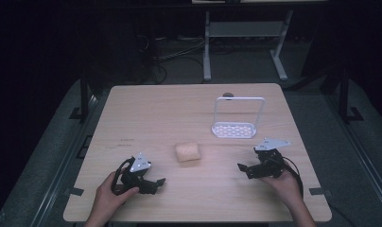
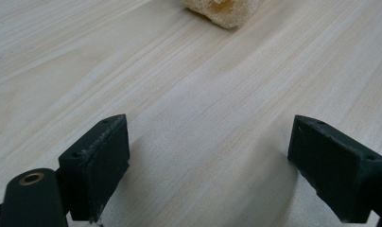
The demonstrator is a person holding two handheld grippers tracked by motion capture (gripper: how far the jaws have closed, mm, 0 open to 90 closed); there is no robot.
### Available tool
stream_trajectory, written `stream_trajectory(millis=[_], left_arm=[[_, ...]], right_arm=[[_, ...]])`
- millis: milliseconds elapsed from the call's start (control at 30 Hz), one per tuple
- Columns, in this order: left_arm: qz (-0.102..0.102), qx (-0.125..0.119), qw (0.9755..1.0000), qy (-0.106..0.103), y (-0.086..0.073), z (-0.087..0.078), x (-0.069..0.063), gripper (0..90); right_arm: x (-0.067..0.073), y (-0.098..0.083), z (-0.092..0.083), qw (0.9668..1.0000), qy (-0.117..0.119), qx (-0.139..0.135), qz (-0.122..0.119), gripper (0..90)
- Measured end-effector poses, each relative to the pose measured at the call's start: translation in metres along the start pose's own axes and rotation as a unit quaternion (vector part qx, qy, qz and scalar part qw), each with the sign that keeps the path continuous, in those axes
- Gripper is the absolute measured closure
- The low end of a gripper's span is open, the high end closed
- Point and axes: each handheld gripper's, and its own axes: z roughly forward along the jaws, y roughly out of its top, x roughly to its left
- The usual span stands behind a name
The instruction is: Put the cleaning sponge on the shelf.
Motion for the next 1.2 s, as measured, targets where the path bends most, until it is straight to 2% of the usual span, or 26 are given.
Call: stream_trajectory(millis=[1200], left_arm=[[0.000,0.000,1.0000,0.000,0.000,0.000,0.000,12.9]], right_arm=[[0.016,0.039,0.023,0.9975,0.051,-0.009,-0.048,7.9]])
